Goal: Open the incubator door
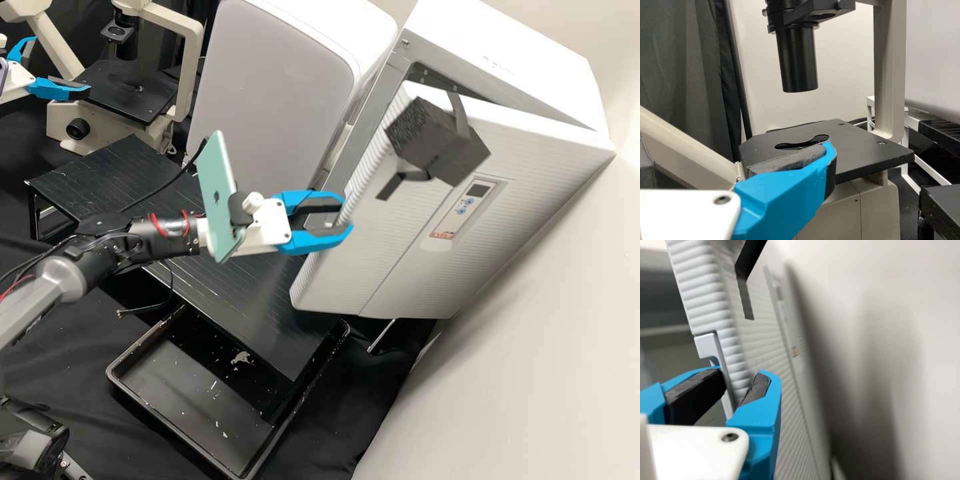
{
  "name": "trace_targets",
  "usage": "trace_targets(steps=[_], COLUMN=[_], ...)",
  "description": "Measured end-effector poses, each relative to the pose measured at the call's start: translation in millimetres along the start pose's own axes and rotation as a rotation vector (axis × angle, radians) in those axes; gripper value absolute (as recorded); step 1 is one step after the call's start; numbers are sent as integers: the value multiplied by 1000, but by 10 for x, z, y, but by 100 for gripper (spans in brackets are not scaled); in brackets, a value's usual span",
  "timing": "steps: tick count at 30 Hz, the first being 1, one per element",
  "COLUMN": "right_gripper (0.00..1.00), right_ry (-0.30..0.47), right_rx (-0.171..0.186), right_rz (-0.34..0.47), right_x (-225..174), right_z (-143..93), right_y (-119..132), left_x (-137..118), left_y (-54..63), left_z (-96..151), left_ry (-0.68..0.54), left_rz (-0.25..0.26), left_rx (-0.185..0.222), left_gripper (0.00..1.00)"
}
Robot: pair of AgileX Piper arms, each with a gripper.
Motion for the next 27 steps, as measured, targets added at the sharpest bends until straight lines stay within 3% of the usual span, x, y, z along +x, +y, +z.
trace_targets(steps=[7, 15, 18, 23, 27], right_gripper=[100, 100, 100, 100, 100], right_ry=[148, 168, 221, 436, 589], right_rx=[-12, -21, -12, -11, 17], right_rz=[28, 15, -12, -99, -220], right_x=[-162, -225, -234, -271, -331], right_z=[-131, -91, -99, -73, 37], right_y=[130, 161, 128, -81, -324], left_x=[0, 0, 0, 0, 0], left_y=[0, 0, 0, 0, 0], left_z=[0, 0, 0, 0, 0], left_ry=[0, 0, 0, 0, 0], left_rz=[0, 0, 0, 0, 0], left_rx=[0, 0, 0, 0, 0], left_gripper=[100, 100, 100, 100, 100])
